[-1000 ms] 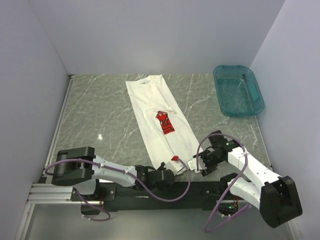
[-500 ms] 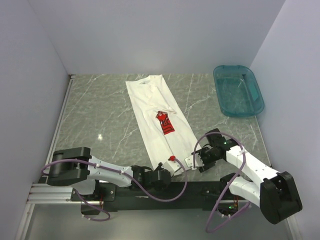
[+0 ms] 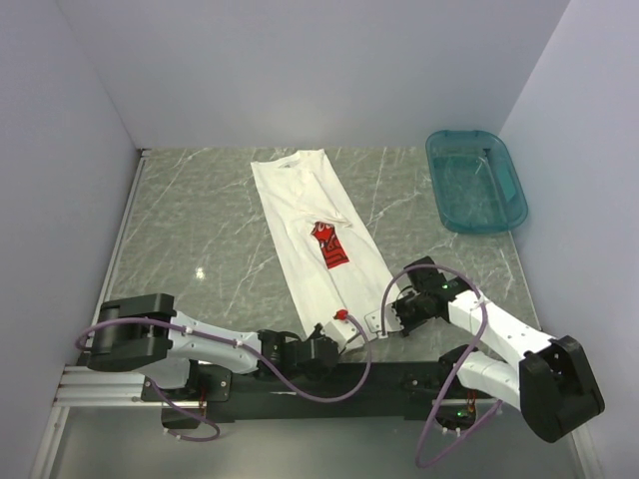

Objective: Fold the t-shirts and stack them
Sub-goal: Fold the tshirt

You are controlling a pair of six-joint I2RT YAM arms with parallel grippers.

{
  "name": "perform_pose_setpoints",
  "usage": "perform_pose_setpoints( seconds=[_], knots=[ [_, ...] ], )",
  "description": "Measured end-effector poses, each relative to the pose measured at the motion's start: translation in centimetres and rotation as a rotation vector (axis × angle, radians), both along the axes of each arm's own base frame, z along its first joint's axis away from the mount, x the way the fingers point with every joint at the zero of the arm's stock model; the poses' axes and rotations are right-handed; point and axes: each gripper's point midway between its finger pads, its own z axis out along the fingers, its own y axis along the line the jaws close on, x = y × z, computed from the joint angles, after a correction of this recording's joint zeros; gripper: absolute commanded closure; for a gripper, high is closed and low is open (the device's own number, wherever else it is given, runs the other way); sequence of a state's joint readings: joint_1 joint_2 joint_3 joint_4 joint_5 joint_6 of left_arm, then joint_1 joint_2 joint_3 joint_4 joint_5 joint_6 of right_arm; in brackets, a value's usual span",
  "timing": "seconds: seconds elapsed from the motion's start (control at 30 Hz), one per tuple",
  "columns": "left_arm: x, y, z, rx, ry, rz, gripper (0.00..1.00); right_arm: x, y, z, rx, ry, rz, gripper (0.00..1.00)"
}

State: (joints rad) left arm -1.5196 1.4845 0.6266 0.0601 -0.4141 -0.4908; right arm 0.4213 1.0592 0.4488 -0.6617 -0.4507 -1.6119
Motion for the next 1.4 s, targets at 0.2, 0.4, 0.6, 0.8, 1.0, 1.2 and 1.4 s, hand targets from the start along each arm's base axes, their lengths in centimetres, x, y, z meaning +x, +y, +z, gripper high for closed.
perform_pose_setpoints(
  seconds=[0.2,0.4,0.6,0.8,1.0,1.2,1.4],
  knots=[
    [0.0,-0.4,1.6,-0.060,0.011,-0.013,1.00,-1.2,-0.1,0.5,0.002,0.066,-0.019,1.00],
    [2.2,0.0,5.0,-0.220,0.043,0.026,1.00,-0.1,2.1,4.3,0.105,0.103,-0.075,1.00],
    [6.2,2.5,7.4,-0.350,0.049,0.119,1.00,2.6,4.0,6.8,0.171,0.144,-0.169,1.00],
    [6.1,2.5,7.7,-0.361,0.068,0.079,1.00,4.1,4.9,7.1,0.185,0.176,-0.216,1.00],
    [5.2,2.1,7.6,-0.364,0.100,0.029,0.99,4.0,4.8,7.0,0.185,0.187,-0.228,1.00],
    [4.6,2.0,5.8,-0.322,0.140,0.014,0.99,3.9,4.7,7.1,0.185,0.190,-0.230,1.00],
    [3.6,1.8,2.7,-0.243,0.199,-0.016,0.99,3.6,4.5,7.3,0.191,0.180,-0.232,1.00]
  ],
)
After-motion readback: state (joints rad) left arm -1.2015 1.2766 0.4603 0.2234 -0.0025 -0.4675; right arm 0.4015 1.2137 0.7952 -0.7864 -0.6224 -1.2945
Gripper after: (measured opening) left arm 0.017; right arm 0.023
